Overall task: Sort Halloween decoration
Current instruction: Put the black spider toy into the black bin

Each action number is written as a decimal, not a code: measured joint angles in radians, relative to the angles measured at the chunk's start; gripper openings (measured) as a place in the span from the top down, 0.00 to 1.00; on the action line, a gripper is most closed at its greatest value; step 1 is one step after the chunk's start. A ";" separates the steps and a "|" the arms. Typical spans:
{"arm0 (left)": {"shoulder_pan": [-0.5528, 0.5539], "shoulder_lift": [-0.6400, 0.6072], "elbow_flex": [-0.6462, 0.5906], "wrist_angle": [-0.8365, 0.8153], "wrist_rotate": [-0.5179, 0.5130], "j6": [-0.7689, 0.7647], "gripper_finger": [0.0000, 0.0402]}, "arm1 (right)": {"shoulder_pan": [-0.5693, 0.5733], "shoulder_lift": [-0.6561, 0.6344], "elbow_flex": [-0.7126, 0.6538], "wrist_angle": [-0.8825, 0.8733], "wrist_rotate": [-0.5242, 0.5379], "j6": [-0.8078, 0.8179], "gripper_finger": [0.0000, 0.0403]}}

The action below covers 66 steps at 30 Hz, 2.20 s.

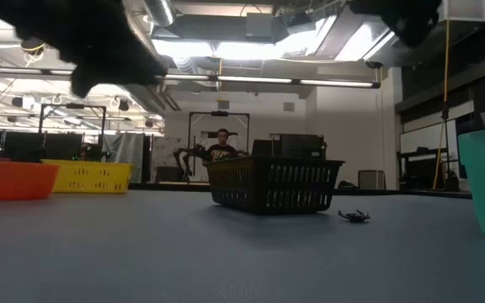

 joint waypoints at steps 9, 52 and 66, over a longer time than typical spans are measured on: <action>0.084 0.000 0.000 0.174 0.043 0.346 0.77 | 0.000 0.000 0.143 -0.249 0.073 0.083 0.55; 0.132 0.000 0.000 0.132 0.182 0.370 0.77 | -0.197 0.463 0.380 -0.603 -0.305 0.757 0.56; 0.132 0.000 0.000 0.123 0.185 0.370 0.77 | -0.197 0.500 0.379 -0.639 -0.270 0.867 0.56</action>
